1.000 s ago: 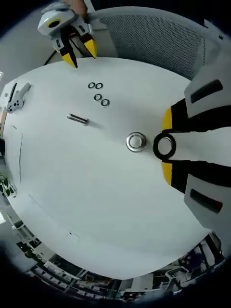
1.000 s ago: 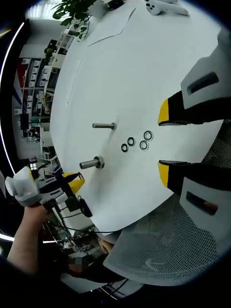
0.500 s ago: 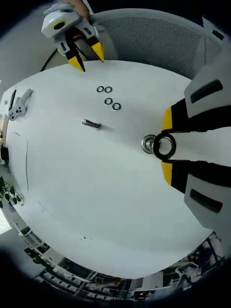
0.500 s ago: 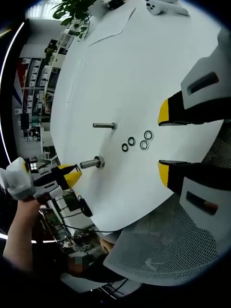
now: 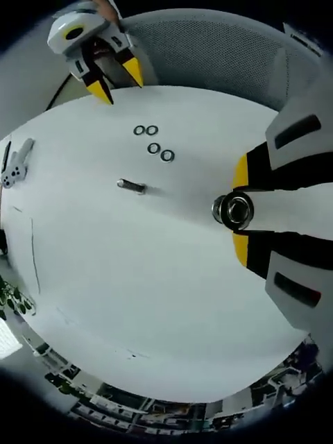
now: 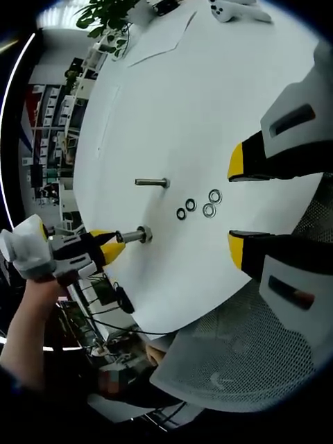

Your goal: Place the washer onto the threaded stud by aligning its center hole with the stud, sliding it down to the base, and recovering from edge contact or off-axis alignment until the washer reaches the visible bottom stop.

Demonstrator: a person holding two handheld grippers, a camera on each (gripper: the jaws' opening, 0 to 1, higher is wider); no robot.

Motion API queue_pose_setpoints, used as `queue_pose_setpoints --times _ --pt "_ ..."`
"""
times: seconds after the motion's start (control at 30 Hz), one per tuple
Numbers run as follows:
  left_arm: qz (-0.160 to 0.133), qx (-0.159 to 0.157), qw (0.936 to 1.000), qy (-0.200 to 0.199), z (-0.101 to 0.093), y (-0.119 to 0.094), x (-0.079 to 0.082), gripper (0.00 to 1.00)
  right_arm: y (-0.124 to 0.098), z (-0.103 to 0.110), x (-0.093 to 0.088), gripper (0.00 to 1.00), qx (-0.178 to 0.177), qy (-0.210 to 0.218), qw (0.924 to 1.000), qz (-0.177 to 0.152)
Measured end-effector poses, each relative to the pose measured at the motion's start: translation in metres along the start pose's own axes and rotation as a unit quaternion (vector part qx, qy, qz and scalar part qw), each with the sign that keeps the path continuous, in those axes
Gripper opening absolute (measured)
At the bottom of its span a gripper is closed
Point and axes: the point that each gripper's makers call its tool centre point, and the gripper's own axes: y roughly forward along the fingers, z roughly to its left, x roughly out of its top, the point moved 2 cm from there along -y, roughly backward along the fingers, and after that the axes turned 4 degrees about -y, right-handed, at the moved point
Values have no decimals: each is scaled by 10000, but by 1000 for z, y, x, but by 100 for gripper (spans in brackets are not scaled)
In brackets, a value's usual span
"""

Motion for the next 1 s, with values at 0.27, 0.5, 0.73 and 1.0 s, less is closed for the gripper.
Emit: queue_pose_setpoints --times 0.27,0.5,0.73,1.0 --pt "108 -19 9999 66 1 11 0 19 0 0 0 31 -15 -13 10000 16" --pt "253 -38 9996 124 0 23 -3 19 0 -1 -1 31 -19 -32 10000 29" --pt "355 -34 9993 118 0 36 -4 19 0 0 -2 31 -16 -45 10000 74" --pt "366 -26 9993 73 -2 44 -7 19 0 0 -3 31 -3 -61 9999 105"
